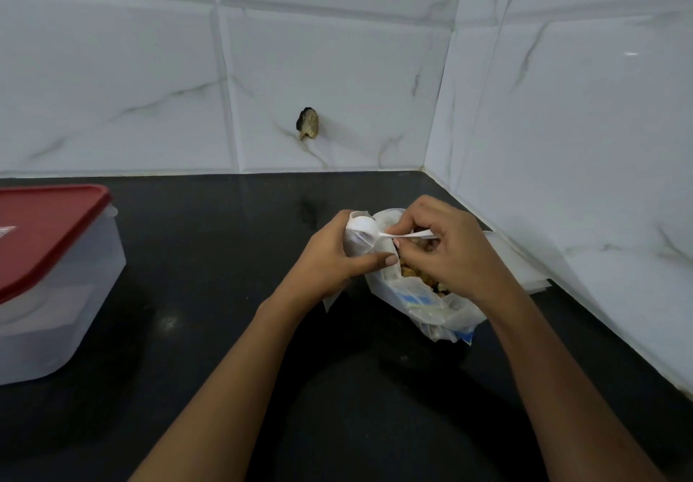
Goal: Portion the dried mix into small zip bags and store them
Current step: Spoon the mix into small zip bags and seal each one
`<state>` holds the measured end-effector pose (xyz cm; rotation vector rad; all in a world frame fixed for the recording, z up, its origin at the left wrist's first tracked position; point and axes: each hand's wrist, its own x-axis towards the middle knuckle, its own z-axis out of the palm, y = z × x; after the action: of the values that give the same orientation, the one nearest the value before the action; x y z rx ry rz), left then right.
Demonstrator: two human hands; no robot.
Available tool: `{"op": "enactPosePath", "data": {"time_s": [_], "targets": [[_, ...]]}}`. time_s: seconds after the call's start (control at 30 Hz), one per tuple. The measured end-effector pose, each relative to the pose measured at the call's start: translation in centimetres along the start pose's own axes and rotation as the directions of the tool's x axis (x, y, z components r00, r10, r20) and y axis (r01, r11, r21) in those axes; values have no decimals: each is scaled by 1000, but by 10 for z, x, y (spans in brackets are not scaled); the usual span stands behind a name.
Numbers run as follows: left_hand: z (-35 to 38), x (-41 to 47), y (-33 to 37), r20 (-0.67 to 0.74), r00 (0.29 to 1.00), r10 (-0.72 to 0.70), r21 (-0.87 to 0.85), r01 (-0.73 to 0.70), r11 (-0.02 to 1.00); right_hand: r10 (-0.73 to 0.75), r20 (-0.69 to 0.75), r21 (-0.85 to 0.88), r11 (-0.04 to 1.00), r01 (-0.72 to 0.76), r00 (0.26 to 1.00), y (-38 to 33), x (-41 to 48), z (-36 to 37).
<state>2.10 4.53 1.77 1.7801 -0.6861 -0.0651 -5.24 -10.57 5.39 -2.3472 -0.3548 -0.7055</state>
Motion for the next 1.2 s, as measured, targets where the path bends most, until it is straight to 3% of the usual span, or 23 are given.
{"op": "enactPosePath", "data": {"time_s": [0.13,0.23,0.33,0.43,0.5,0.57,0.83,1.2], "targets": [[1,0,-1,-7,1000,-21,-26,21,999,-90,-24,-47,995,89,996,5,1,2],[2,1,0,-20,999,-37,-31,37,999,-61,-50,-25,998,59,997,6,1,-1],[4,1,3,-19,999,-50,-19,50,999,146,-66,197,972,-131,987,5,1,-7],[4,2,3,-19,996,-83,18,83,996,398,-145,387,865,-319,906,10,2,-10],[5,3,3,-18,994,-105,47,105,993,485,-253,254,868,-427,837,16,2,-14],[5,4,3,-5,992,-126,97,126,987,474,-299,-9,866,-499,828,21,0,-16],[5,5,3,39,972,-231,269,213,939,460,-171,-378,786,-489,871,26,4,-2],[7,4,0,85,964,-253,177,236,956,490,-80,-229,838,-495,868,27,3,1]]}}
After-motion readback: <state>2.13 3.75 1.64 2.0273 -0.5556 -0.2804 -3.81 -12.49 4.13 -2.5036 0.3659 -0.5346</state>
